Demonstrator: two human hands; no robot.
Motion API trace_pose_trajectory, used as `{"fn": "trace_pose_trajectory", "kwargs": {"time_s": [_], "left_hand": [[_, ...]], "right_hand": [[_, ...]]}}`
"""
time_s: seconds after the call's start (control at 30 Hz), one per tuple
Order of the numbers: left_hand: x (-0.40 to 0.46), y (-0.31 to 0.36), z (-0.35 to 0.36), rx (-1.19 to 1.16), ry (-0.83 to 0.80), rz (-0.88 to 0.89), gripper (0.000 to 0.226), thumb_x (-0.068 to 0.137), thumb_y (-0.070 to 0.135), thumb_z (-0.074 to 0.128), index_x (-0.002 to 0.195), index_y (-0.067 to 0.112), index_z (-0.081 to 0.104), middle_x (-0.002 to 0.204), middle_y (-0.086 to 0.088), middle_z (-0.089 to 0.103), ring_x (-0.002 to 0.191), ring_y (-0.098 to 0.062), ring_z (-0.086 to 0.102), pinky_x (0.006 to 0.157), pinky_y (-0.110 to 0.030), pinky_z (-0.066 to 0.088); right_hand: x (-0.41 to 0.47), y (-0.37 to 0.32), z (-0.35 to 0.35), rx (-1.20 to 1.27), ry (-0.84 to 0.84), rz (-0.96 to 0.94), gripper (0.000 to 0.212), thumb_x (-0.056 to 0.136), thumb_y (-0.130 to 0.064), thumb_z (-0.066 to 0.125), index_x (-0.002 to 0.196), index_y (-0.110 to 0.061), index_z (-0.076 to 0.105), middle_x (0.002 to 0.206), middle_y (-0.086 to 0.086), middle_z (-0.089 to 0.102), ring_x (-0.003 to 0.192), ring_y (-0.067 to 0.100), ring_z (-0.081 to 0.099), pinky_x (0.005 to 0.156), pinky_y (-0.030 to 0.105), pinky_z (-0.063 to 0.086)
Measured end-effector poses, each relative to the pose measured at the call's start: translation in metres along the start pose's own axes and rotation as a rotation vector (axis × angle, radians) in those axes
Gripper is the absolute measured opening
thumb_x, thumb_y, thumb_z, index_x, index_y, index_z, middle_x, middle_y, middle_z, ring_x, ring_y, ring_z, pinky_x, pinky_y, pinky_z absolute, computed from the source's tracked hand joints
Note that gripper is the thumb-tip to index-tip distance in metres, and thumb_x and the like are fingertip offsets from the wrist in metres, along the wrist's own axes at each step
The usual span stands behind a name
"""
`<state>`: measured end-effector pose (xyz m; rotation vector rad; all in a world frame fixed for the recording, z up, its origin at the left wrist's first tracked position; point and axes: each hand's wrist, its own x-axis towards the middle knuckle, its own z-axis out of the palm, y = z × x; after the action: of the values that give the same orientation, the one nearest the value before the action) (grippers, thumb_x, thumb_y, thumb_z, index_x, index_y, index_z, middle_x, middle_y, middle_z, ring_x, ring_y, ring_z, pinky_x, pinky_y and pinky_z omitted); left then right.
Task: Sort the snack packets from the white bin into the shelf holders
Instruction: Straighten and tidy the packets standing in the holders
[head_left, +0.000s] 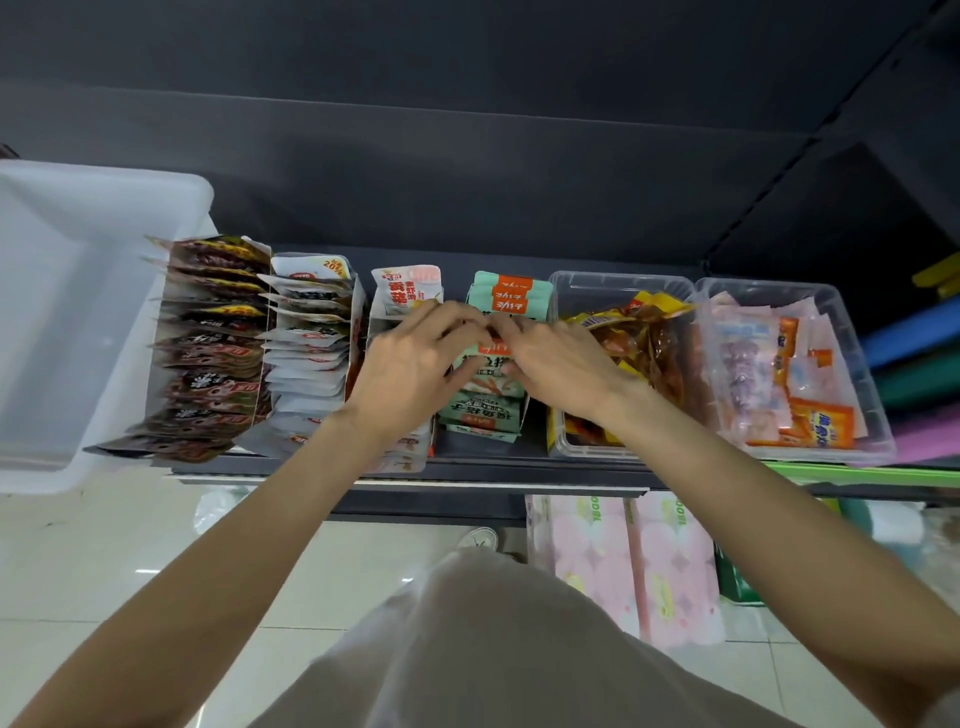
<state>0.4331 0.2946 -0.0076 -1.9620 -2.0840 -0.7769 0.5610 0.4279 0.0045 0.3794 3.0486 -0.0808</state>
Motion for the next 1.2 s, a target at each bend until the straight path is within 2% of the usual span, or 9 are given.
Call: {"fn": "trace_pose_trajectory", "kwargs": {"time_s": [0.17, 0.27, 0.4, 0.53, 0.63, 0.73, 0.9, 1.07, 1.2], "left_hand": [[-0.016, 0.005, -0.014, 0.052, -0.422, 0.152, 0.045, 0.072, 0.048, 0.074, 0.107, 0.02, 0.068, 0.101, 0.002, 0.07, 0.09, -0.018, 0.065, 0.078, -0.035, 0.055], [-0.012, 0.005, -0.004, 0.157, -0.593, 0.104, 0.02, 0.086, 0.035, 0.065, 0.101, 0.023, 0.07, 0.096, 0.003, 0.071, 0.087, -0.021, 0.067, 0.08, -0.038, 0.053], [-0.006, 0.0, -0.006, 0.111, -0.372, 0.094, 0.006, 0.086, 0.017, 0.066, 0.081, 0.017, 0.07, 0.072, 0.002, 0.068, 0.061, -0.023, 0.065, 0.053, -0.036, 0.055], [0.005, -0.003, -0.019, 0.006, -0.182, 0.063, 0.022, 0.095, 0.024, 0.048, 0.095, 0.012, 0.067, 0.087, -0.001, 0.067, 0.075, -0.019, 0.064, 0.059, -0.034, 0.055], [0.007, -0.007, -0.018, 0.025, -0.189, 0.037, 0.016, 0.089, 0.013, 0.059, 0.105, 0.01, 0.062, 0.095, -0.006, 0.066, 0.084, -0.025, 0.065, 0.06, -0.037, 0.056], [0.005, -0.007, -0.014, 0.059, -0.242, -0.022, 0.044, 0.078, 0.008, 0.072, 0.119, 0.012, 0.058, 0.104, -0.008, 0.064, 0.09, -0.027, 0.065, 0.063, -0.037, 0.055], [0.006, 0.006, -0.008, 0.088, -0.24, -0.066, 0.063, 0.068, 0.022, 0.082, 0.123, 0.011, 0.055, 0.108, -0.009, 0.061, 0.097, -0.029, 0.062, 0.078, -0.038, 0.054], [0.015, 0.015, -0.003, 0.127, -0.175, -0.097, 0.059, 0.059, 0.021, 0.087, 0.11, 0.011, 0.058, 0.098, -0.007, 0.062, 0.085, -0.024, 0.063, 0.057, -0.029, 0.052], [0.013, 0.015, 0.004, 0.1, -0.145, -0.067, 0.054, 0.065, 0.016, 0.083, 0.109, 0.012, 0.051, 0.101, -0.009, 0.059, 0.089, -0.025, 0.06, 0.052, -0.028, 0.052]], "right_hand": [[0.002, 0.0, -0.006, 0.011, -0.03, -0.003, 0.053, 0.089, -0.009, 0.057, 0.135, -0.011, 0.032, 0.118, 0.01, 0.059, 0.093, 0.026, 0.064, 0.066, 0.034, 0.046], [0.0, -0.004, -0.005, 0.017, -0.019, -0.003, 0.053, 0.089, -0.02, 0.057, 0.134, -0.012, 0.032, 0.121, 0.009, 0.057, 0.096, 0.027, 0.063, 0.072, 0.035, 0.049], [0.001, -0.001, -0.003, 0.072, -0.047, 0.015, 0.055, 0.091, -0.031, 0.057, 0.136, -0.014, 0.03, 0.124, 0.009, 0.056, 0.102, 0.027, 0.061, 0.081, 0.037, 0.05], [0.011, 0.013, -0.015, 0.247, -0.116, 0.06, 0.047, 0.092, -0.029, 0.059, 0.133, -0.019, 0.038, 0.115, 0.003, 0.062, 0.098, 0.02, 0.063, 0.08, 0.035, 0.05], [0.018, 0.016, -0.019, 0.297, -0.171, 0.091, 0.049, 0.09, -0.025, 0.063, 0.134, -0.024, 0.041, 0.121, 0.0, 0.061, 0.107, 0.018, 0.059, 0.082, 0.033, 0.047], [0.015, 0.018, -0.026, 0.375, -0.244, 0.084, 0.055, 0.089, -0.025, 0.065, 0.139, -0.022, 0.04, 0.132, 0.001, 0.056, 0.116, 0.016, 0.055, 0.085, 0.028, 0.047], [-0.015, 0.015, -0.042, 0.411, -0.032, 0.195, 0.051, 0.093, -0.025, 0.058, 0.142, -0.022, 0.04, 0.145, -0.001, 0.045, 0.13, 0.015, 0.044, 0.102, 0.027, 0.038], [-0.035, -0.004, -0.028, 0.479, 0.044, 0.233, 0.053, 0.092, -0.022, 0.06, 0.14, -0.018, 0.04, 0.147, -0.001, 0.035, 0.131, 0.015, 0.039, 0.102, 0.021, 0.033], [-0.032, -0.008, -0.016, 0.357, 0.176, 0.263, 0.049, 0.087, -0.026, 0.066, 0.131, -0.016, 0.048, 0.144, 0.004, 0.039, 0.126, 0.024, 0.046, 0.098, 0.032, 0.044]]}}
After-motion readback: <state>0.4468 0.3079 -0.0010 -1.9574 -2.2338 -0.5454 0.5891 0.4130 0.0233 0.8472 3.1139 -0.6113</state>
